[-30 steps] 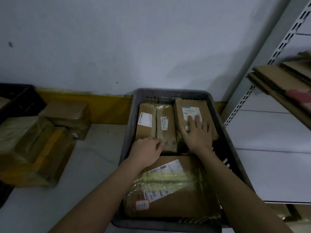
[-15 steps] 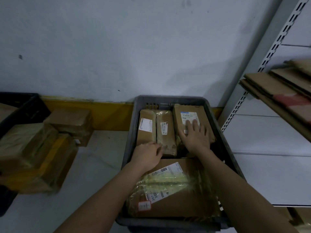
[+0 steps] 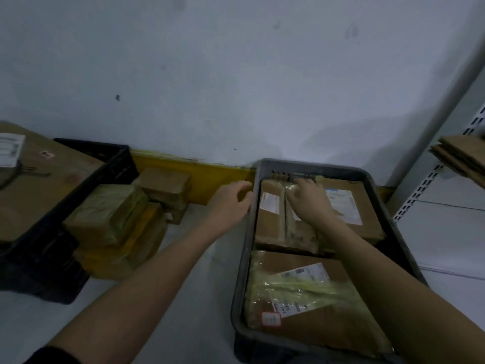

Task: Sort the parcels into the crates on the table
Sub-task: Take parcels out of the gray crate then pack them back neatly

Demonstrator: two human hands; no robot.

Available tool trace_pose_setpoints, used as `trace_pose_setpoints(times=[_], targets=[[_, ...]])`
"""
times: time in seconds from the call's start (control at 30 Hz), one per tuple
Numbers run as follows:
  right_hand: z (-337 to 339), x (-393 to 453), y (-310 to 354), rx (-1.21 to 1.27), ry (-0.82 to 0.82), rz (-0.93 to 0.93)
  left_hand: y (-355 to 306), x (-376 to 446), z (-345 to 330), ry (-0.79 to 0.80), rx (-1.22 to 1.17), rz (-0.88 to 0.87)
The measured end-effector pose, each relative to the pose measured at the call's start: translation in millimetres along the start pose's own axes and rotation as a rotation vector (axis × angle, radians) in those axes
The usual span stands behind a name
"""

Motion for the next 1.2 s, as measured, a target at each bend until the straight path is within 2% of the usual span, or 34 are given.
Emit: trace_pose_setpoints(times=[0.13,0.3,0.43,0.57,0.7,0.83,1.03,1.2], targets=[[-6.0,9.8,63.9,0.147,-0.017,0.108,63.1,-2.9,50.5,-0.053,0.086,0.125],[-40.8,20.0,138.8,0.245,0.081,0.169,139.2,-21.9,107.2,-0.202,0.129,0.294],[-83.6,25.9,189.5,0.266,0.181,0.201,193.8,-41.9,136.8,-0.210,0.088,0.433],[-125.8,31.1,233.7,0.272,0.263,0.206,232.6,-59.9,165.7,-0.259,0.179,0.481],[-159.6,31.1,272.0,0.397,0.358,0.236,258.3,-73.8,179.6,-0.276,0.269,0.545],[-194.9,24.0,306.4,0.550,0.492,0.179,286.4,-77.4,184.0,-0.183,0.362,0.623],[-241.3,0.3,341.4,0.806,0.747,0.001,309.7,-83.2,171.1,-0.113,0.486,0.617],[-254.0,-12.1,342.5,0.925,0.793,-0.127,312.7,-81.9,169.9,-0.093,0.555,0.624]])
Point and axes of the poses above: each hand's wrist, its own x-axis towards the middle knuckle, its own z-axis out of the back of the hand, y = z × x, the point moved 6 cm from there along x, towards the middle knuckle
